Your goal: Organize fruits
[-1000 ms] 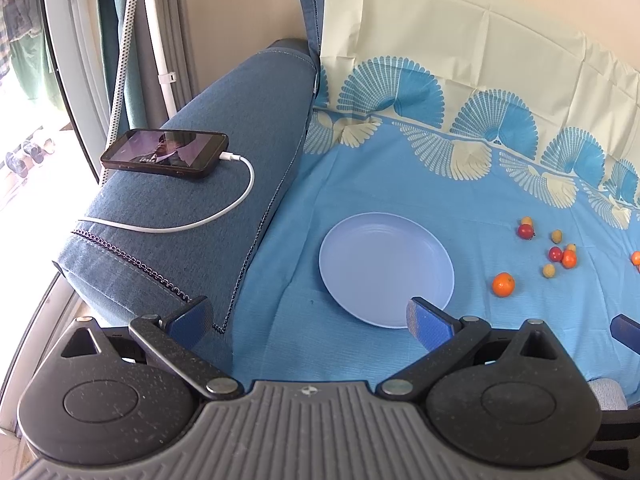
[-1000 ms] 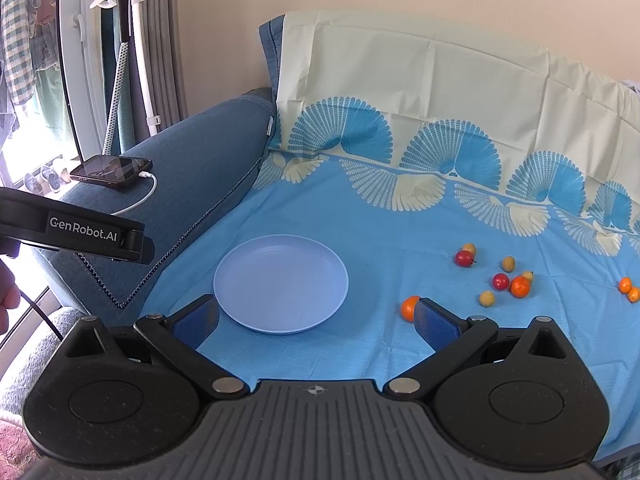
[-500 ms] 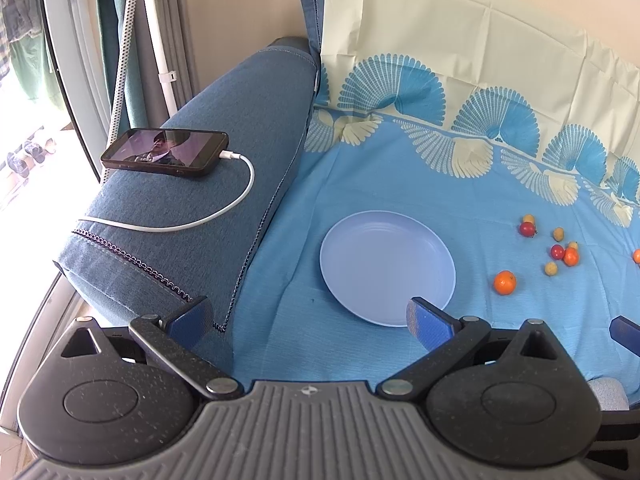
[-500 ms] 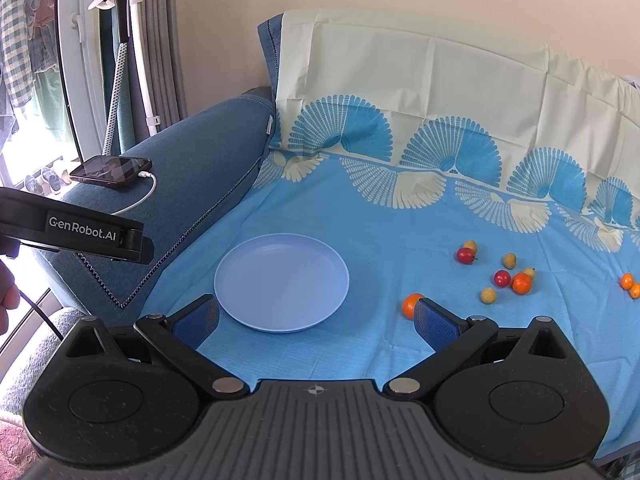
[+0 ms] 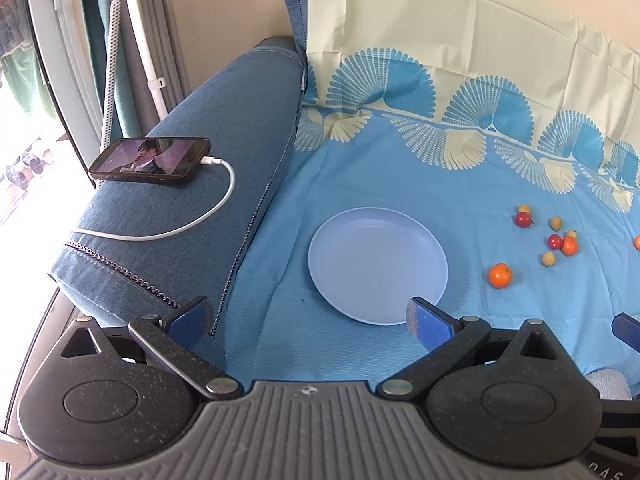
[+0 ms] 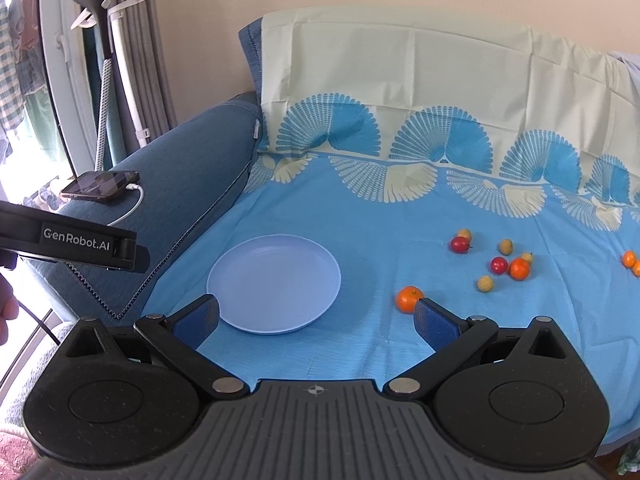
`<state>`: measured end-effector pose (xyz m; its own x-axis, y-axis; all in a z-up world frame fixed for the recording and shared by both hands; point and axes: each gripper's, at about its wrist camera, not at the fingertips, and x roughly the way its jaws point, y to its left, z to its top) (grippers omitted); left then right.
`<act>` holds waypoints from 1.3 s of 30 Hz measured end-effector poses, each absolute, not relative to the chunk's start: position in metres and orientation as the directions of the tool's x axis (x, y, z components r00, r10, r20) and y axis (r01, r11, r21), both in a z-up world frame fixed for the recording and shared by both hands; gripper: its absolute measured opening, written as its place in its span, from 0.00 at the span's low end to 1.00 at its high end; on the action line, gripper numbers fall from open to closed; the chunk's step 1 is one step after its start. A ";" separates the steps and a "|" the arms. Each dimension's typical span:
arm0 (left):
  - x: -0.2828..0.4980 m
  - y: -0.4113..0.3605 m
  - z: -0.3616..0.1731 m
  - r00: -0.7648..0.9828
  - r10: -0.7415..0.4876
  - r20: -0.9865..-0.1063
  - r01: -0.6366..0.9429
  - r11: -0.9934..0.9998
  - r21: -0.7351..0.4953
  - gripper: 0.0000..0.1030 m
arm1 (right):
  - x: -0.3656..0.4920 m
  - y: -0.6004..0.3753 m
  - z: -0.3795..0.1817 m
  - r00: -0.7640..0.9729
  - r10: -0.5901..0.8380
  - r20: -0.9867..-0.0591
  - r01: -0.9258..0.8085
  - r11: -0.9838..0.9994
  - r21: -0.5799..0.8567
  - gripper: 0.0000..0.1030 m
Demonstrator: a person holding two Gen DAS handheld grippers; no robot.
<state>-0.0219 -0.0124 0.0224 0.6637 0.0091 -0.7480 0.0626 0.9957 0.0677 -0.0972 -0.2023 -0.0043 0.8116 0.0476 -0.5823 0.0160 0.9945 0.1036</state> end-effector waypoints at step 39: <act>0.032 -0.248 -0.050 0.529 -0.146 -0.836 0.392 0.916 0.088 1.00 | -0.134 -0.501 -0.053 0.704 -0.433 -0.563 0.611 0.773 0.170 1.00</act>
<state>0.0325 -0.2477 -0.0496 0.5289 -0.1456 -0.8361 0.3917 0.9158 0.0883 -0.1340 -0.5009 -0.0534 0.7040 -0.4327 -0.5632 0.6110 0.7733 0.1696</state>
